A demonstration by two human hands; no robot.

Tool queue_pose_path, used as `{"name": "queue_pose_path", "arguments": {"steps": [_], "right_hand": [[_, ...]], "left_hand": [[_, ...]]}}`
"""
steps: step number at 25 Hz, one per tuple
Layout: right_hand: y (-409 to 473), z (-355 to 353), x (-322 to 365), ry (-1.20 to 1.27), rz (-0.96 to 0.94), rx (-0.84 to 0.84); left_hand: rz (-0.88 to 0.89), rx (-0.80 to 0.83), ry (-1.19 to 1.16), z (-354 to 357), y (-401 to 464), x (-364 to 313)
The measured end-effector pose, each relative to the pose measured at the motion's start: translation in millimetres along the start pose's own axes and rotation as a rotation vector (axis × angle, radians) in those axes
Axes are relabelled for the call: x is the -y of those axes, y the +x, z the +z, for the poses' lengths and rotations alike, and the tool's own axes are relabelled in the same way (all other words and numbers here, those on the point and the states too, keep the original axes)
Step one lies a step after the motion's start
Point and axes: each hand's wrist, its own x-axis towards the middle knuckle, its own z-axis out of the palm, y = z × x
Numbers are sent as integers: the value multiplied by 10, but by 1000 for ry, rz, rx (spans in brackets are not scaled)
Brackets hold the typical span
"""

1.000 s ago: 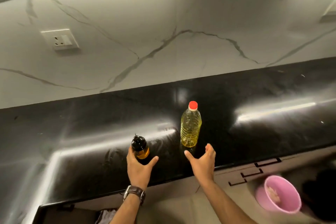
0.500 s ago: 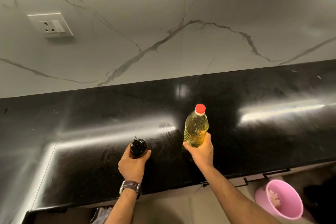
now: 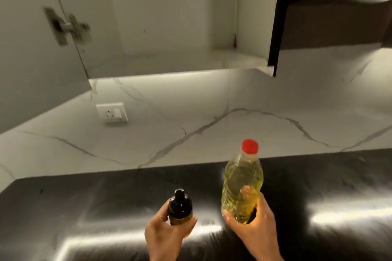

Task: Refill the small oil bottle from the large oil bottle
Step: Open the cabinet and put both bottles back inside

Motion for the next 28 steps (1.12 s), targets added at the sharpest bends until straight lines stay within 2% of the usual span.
{"name": "queue_pose_path", "arguments": {"steps": [7,10,14,18,23,28], "right_hand": [[933,-481,1734,147,-305,-85],[1353,-616,2342,112,-417,-162],[1939,-734,2899,60,-364,-166],[2399,-671,3069,-3,-300,-153],[2716,-547,3082,-70,-226,-135],[2820,-504,3082,-95,-208,-117]], "left_hand": [[397,-28,-134,-348,554,-2170],[444,-25,-210,-468,822,-2852],[447,-52,-265,-544,1255,-3537],[410,-54,-245,-517,1721,-3828],[356,-51,-191,-436,2134,-3812],[385,-27,-181,-411,2274,-3787]]}}
